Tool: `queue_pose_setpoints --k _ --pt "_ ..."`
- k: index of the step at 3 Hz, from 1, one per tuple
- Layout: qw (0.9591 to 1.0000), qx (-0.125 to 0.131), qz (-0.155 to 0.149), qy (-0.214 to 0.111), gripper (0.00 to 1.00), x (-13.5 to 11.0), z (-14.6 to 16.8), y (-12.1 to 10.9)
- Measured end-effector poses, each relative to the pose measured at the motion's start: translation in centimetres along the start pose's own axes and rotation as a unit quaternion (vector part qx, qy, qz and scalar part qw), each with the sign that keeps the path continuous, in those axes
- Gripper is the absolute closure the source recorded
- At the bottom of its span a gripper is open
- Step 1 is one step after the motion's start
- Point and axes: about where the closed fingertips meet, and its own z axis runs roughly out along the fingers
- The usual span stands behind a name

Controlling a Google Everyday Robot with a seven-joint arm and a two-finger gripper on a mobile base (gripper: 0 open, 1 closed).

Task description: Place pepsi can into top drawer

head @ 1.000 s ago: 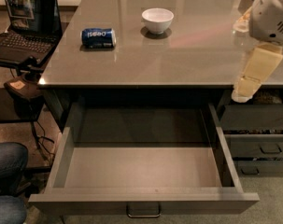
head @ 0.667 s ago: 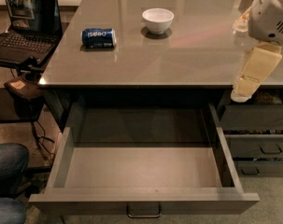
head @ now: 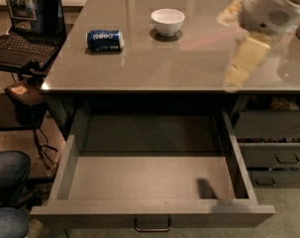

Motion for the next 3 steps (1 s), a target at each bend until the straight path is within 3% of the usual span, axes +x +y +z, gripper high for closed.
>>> queue_pose_setpoints --k 1,2,3 --pt "0.996 -0.069 -0.034 -0.045 0.0 -3.8 5.4 -4.4" --pt "0.9856 -0.13 -0.046 -0.097 0.0 -8.3 10.5 -7.5" --pt "0.984 -0.112 -0.048 -0.13 0.0 -10.1 10.6 -9.6"
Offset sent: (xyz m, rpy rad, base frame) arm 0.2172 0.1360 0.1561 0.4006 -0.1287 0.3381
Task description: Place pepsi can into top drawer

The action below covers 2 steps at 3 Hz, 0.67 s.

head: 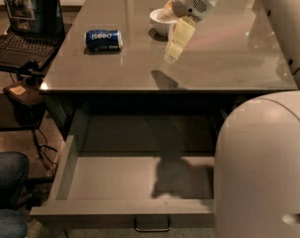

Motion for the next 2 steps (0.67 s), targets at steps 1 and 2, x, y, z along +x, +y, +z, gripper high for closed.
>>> queue_pose_setpoints --k 1,2 --pt "0.9999 0.009 0.0 -0.005 0.0 -0.3 0.4 -0.7" --pt "0.9982 0.042 0.011 -0.043 0.0 0.1 -0.7 0.1"
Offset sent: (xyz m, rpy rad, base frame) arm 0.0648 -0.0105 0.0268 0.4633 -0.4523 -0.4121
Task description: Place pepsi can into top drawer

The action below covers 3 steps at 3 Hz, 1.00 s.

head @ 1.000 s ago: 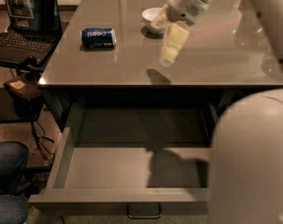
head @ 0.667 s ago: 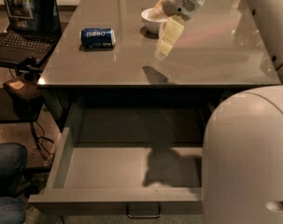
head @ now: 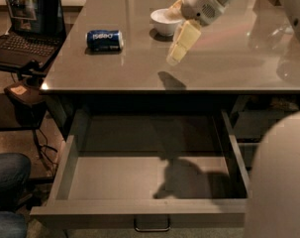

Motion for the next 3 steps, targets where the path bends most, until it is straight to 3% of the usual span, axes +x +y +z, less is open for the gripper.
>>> queue_pose_setpoints --k 1,2,3 --pt "0.9982 0.046 0.016 -0.037 0.0 -0.1 0.7 0.2" --pt "0.996 0.069 0.019 -0.053 0.0 -0.7 1.7 -1.0" --pt "0.996 0.069 0.019 -0.053 0.0 -0.7 1.6 -1.0"
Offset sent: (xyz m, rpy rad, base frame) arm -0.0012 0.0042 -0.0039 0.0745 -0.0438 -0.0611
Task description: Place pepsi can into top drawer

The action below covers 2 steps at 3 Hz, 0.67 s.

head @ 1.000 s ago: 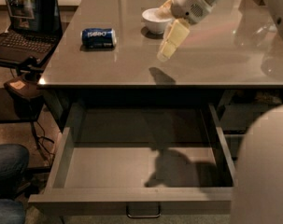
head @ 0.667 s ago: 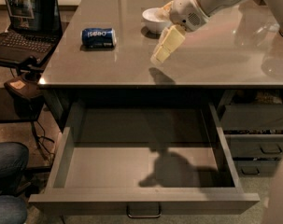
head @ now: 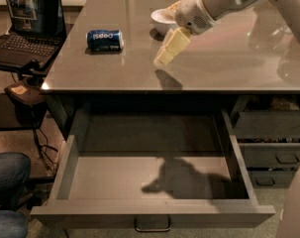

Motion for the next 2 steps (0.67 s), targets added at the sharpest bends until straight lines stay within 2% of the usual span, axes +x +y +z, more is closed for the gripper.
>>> queue_pose_setpoints --k 1,2 --pt "0.9992 0.032 0.004 -0.025 0.0 -0.4 0.7 -1.5" --pt "0.9914 0.095 0.026 -0.086 0.0 -0.9 2.4 -6.0"
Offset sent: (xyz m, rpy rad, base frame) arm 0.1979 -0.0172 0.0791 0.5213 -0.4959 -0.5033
